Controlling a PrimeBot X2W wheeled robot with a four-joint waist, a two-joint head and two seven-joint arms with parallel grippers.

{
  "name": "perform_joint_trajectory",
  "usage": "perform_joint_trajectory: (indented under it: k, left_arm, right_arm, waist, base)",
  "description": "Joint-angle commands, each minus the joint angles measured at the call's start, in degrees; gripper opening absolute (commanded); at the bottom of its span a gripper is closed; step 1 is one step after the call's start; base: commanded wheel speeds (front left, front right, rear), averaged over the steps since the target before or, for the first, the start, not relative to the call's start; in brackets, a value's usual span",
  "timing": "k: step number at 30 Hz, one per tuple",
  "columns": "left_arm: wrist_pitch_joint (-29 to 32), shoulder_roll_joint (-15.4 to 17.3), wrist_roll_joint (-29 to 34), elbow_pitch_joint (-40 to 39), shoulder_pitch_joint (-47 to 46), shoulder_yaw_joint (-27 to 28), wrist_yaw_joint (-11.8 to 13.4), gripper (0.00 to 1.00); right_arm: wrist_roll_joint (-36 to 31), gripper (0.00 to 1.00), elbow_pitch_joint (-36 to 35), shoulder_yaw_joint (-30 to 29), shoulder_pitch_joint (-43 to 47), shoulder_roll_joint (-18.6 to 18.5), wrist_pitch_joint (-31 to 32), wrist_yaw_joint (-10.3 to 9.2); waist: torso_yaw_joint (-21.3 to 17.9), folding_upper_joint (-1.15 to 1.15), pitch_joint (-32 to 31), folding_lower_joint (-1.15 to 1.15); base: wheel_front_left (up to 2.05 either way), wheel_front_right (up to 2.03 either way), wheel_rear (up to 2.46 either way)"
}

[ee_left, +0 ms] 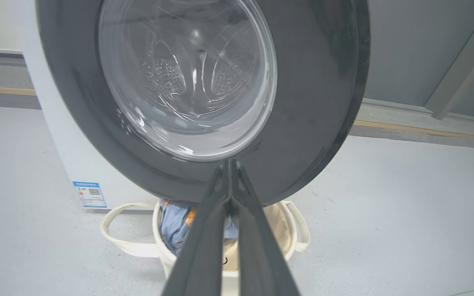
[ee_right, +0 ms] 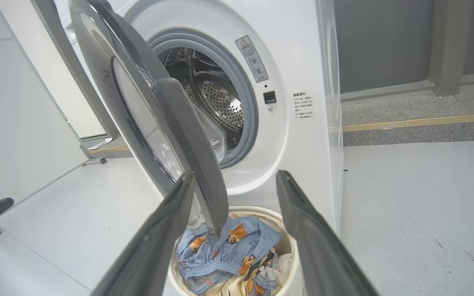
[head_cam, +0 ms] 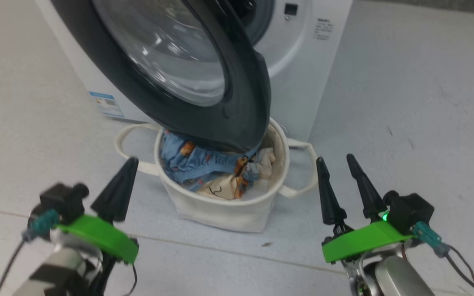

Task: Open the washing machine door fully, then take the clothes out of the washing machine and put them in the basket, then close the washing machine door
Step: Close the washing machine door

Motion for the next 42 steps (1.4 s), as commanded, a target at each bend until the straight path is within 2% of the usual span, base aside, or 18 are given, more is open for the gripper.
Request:
perform_joint_trajectory:
  k: [1, 6, 7, 8, 9, 10, 11, 21, 33, 42]
  left_arm:
    - [-1.00, 1.83, 0.97, -1.33, -0.66, 2.22, 0.88, 0.00]
    - [-2.44, 0.98, 4.81, -3.05, 5.40, 3.59, 4.56, 0.00]
    - [-2.52, 0.73, 5.74, -3.57, 6.50, 3.95, 5.12, 0.01]
    - [-2.55, 0.34, 6.67, -4.31, 7.56, 4.60, 5.65, 0.08]
    - [-2.57, -0.07, 7.65, -4.95, 8.66, 5.28, 6.14, 0.26]
    - [-2.58, -0.47, 8.92, -5.69, 9.68, 6.00, 6.62, 0.94]
    - [-2.58, -1.07, 9.92, -6.30, 10.79, 6.83, 7.04, 1.00]
    - [-2.60, -6.36, 18.76, -7.38, 17.92, 14.12, 7.59, 1.00]
    - [-2.61, -11.89, 26.46, -8.46, 20.01, 21.27, 4.59, 1.00]
    - [-2.61, -14.30, 28.96, -7.77, 20.56, 24.00, 2.15, 1.00]
  right_arm:
    - [-0.53, 1.00, -2.07, 1.38, -0.19, 0.68, -0.71, 0.22]
    - [-0.38, 1.00, -2.11, 1.66, 2.03, 0.68, -0.71, 0.22]
    - [-0.27, 1.00, -2.10, 1.72, 2.45, 0.68, -0.71, 0.22]
    - [-0.16, 1.00, -2.10, 1.81, 2.81, 0.68, -0.71, 0.22]
    - [-0.05, 1.00, -2.11, 1.92, 3.13, 0.68, -0.71, 0.22]
    - [0.06, 1.00, -2.14, 2.00, 3.39, 0.68, -0.71, 0.22]
    - [0.16, 1.00, -2.17, 2.06, 3.58, 0.68, -0.71, 0.22]
    - [0.91, 1.00, -2.32, 2.69, 3.69, 0.68, -0.71, 0.22]
    - [0.50, 1.00, -2.37, 2.36, 3.23, 0.68, -0.71, 0.22]
    - [0.93, 1.00, -2.44, -3.07, 4.47, 0.68, -0.71, 0.22]
  waist:
    - [2.23, 0.00, -2.46, 0.00]
    - [3.70, 0.00, -4.71, 0.00]
    - [3.88, 0.00, -5.03, 0.00]
    - [4.03, 0.00, -5.25, 0.00]
    - [4.12, 0.00, -5.39, 0.00]
    - [4.19, 0.00, -5.47, 0.00]
    - [4.22, 0.00, -5.47, 0.00]
    - [3.44, 0.00, -4.04, 0.00]
    - [3.30, 0.00, -3.05, 0.00]
    - [3.12, 0.00, -2.97, 0.00]
  base:
    - [0.00, 0.00, 0.00]
    - [0.00, 0.00, 0.00]
    - [0.00, 0.00, 0.00]
    - [0.00, 0.00, 0.00]
    - [0.00, 0.00, 0.00]
    - [0.00, 0.00, 0.00]
    - [0.00, 0.00, 0.00]
    - [0.00, 0.00, 0.00]
    - [0.00, 0.00, 0.00]
    - [0.00, 0.00, 0.00]
